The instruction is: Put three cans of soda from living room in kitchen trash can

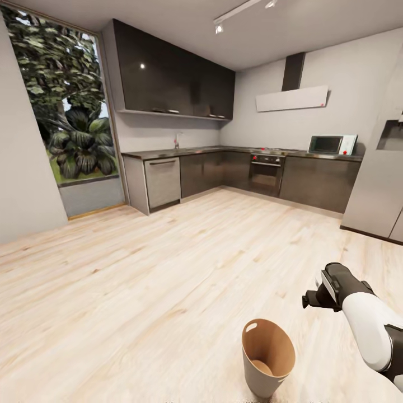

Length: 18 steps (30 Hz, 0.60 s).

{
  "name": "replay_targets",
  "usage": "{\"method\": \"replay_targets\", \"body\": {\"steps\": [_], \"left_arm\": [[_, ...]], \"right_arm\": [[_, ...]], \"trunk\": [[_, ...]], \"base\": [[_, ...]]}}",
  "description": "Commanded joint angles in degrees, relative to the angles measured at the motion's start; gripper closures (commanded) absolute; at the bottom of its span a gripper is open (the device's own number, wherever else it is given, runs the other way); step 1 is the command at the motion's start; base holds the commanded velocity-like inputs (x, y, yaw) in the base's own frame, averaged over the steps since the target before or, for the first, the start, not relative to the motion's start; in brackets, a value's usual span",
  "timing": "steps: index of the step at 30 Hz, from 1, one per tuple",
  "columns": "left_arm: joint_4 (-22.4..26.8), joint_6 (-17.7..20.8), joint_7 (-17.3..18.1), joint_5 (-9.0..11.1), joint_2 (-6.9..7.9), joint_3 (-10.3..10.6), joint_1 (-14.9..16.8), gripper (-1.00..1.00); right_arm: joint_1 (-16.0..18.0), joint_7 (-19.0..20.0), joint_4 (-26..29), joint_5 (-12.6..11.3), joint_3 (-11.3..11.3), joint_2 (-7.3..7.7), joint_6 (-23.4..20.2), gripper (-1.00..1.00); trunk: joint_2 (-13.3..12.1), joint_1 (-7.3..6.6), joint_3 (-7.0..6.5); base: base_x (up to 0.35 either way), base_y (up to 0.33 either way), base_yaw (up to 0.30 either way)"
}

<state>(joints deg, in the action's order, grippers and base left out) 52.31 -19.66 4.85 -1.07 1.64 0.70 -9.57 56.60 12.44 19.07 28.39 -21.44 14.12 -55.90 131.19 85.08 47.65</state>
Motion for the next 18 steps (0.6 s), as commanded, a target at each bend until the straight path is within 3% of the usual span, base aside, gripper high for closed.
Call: {"method": "replay_targets", "body": {"steps": [1,9,12,15,18], "left_arm": [[0.0,0.1,0.0,0.0,0.01,0.0,0.0,-1.0],[0.0,1.1,0.0,0.1,-0.04,-0.1,0.2,-1.0],[0.0,1.7,-0.1,0.2,-0.03,-0.2,2.2,-1.0],[0.4,4.7,-0.1,0.5,-0.04,-0.3,4.2,-1.0],[0.7,10.8,-0.1,0.8,0.02,-0.4,7.5,-1.0]], "right_arm": [[0.0,0.0,0.0,0.0,0.0,-0.01,0.0,-1.0],[-0.1,0.0,0.0,0.0,0.0,-0.04,0.1,-1.0],[-0.1,0.0,0.0,0.1,0.0,0.01,0.2,-1.0],[-0.2,0.0,0.0,0.0,0.0,0.0,0.2,-1.0],[-0.2,0.0,0.0,0.0,0.0,-0.03,0.2,-1.0]], "trunk": [[0.4,0.23,0.18],[3.6,1.98,1.62],[4.8,2.64,2.16],[6.0,3.3,2.7],[7.2,3.96,3.24]], "base": [[0.0,0.0,0.0],[0.0,0.0,0.0],[0.0,0.0,0.0],[0.0,0.0,0.0],[0.0,0.0,0.0]]}}
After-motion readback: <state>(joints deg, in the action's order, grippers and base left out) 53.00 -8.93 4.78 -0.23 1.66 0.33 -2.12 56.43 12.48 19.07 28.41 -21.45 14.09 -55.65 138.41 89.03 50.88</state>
